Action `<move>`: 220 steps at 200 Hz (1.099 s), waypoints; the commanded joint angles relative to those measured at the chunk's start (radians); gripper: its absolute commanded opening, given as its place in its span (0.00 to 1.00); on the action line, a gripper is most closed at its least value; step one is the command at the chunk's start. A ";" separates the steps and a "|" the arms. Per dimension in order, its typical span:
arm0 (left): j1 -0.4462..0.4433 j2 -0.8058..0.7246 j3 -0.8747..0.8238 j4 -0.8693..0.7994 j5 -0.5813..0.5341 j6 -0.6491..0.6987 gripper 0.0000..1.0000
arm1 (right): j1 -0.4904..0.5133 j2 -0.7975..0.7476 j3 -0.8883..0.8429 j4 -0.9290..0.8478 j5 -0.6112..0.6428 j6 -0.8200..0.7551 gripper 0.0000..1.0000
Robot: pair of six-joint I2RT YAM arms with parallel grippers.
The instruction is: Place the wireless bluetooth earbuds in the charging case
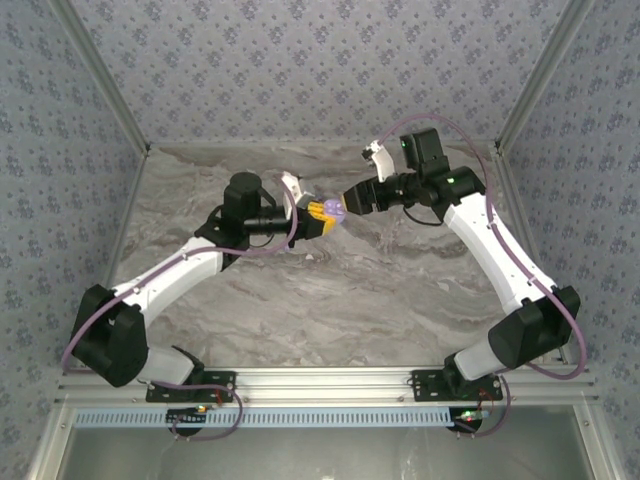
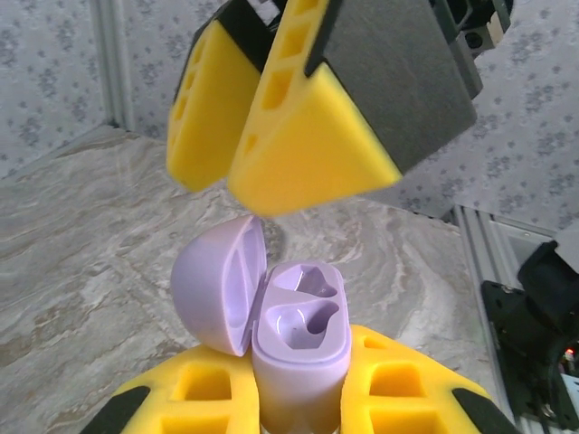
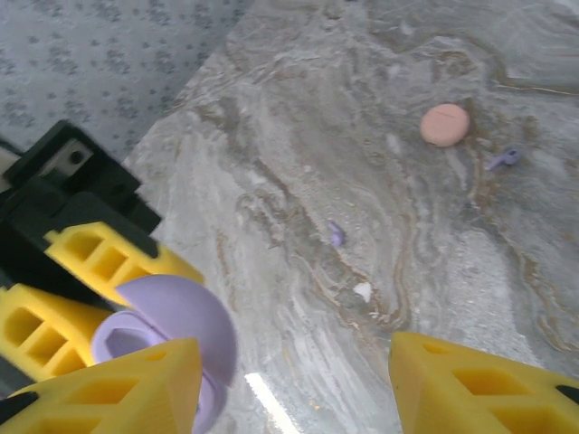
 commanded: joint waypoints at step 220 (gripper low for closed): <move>-0.003 -0.261 -0.138 -0.117 -0.284 -0.054 0.11 | 0.008 0.855 0.543 -0.018 0.197 0.300 0.38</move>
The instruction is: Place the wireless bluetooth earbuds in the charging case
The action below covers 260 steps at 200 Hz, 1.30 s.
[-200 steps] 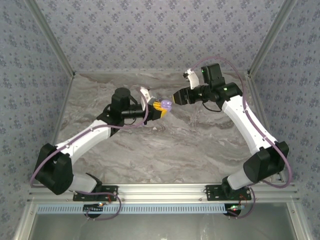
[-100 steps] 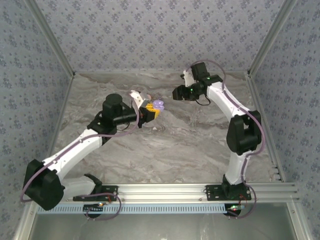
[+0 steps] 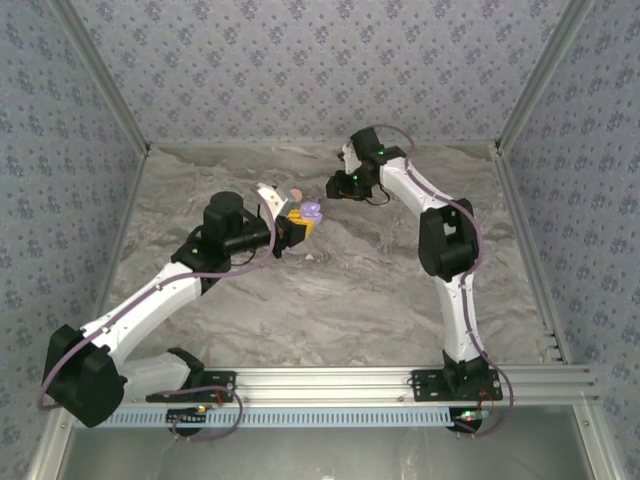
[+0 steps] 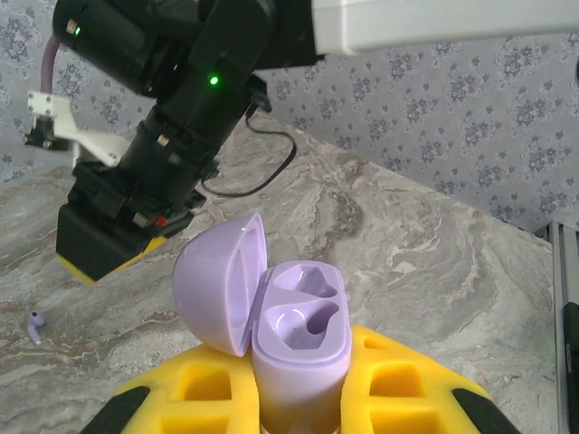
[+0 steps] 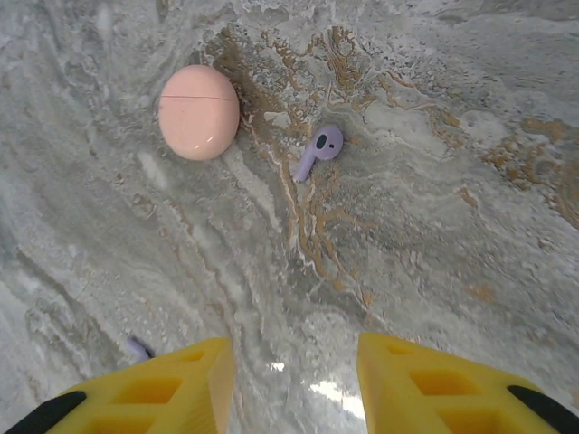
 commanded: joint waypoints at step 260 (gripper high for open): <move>-0.003 -0.044 -0.003 -0.021 -0.004 -0.005 0.11 | 0.028 0.404 0.431 -0.026 0.036 0.270 0.36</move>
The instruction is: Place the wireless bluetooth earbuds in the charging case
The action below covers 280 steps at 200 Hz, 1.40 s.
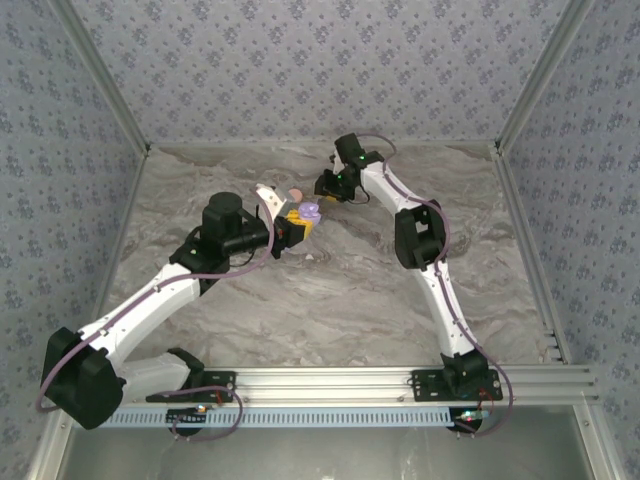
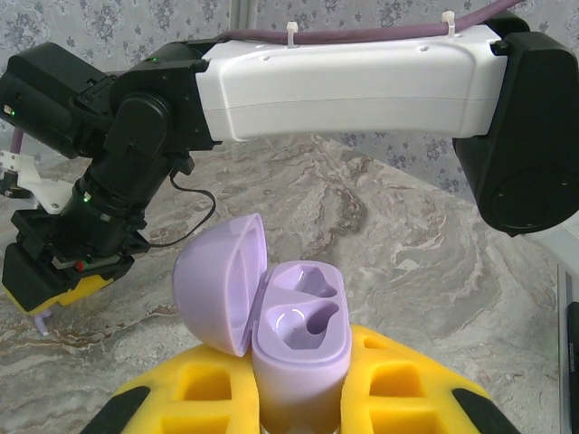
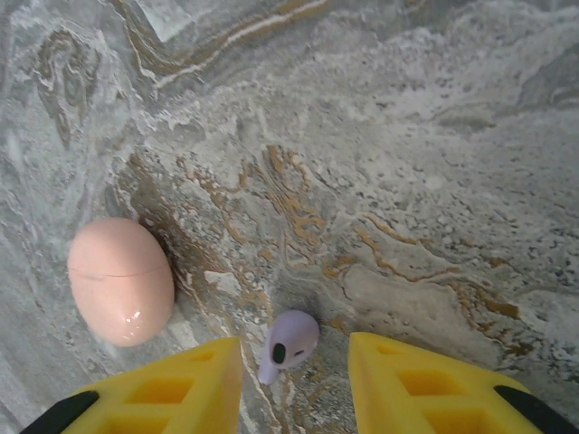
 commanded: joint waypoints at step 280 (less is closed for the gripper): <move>-0.003 -0.014 0.014 -0.001 0.012 -0.003 0.10 | -0.044 -0.299 -0.494 0.026 -0.015 -0.100 0.14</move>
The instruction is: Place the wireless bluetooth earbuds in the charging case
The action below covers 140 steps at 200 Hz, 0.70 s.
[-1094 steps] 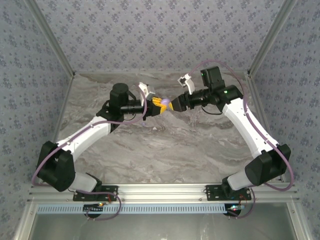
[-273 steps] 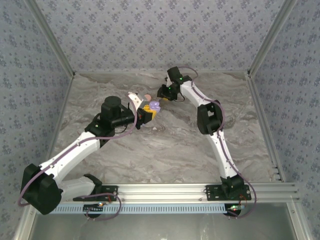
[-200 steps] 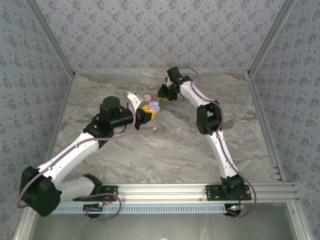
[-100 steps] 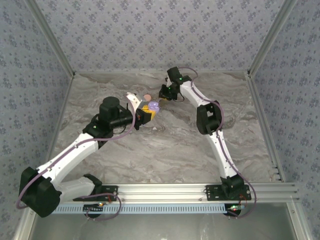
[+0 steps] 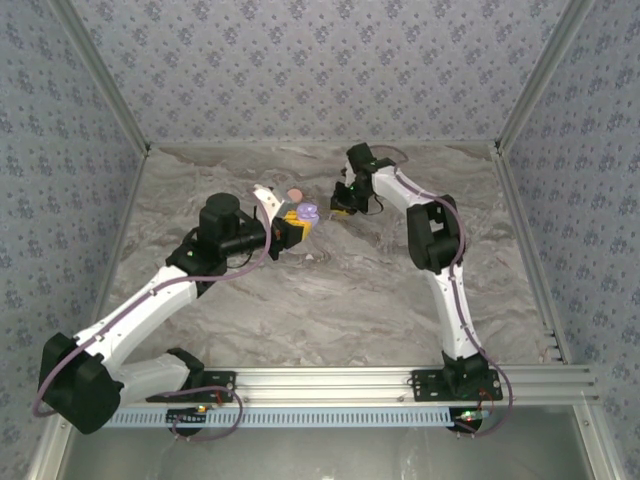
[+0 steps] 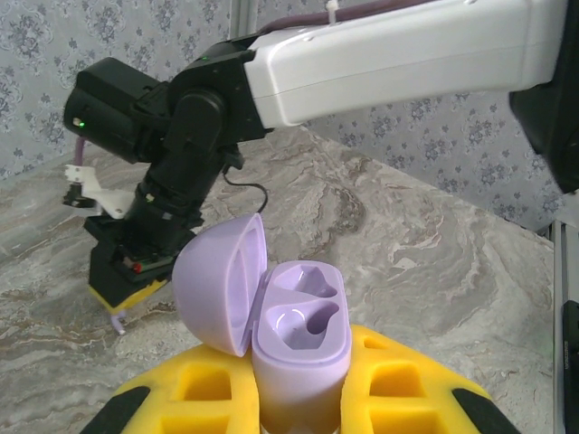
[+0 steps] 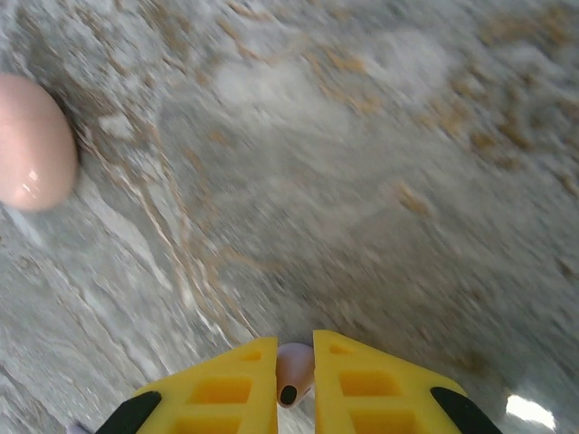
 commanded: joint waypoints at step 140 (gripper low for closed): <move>-0.010 0.057 0.032 0.045 0.028 -0.023 0.10 | -0.009 -0.274 -0.395 -0.024 0.067 -0.184 0.24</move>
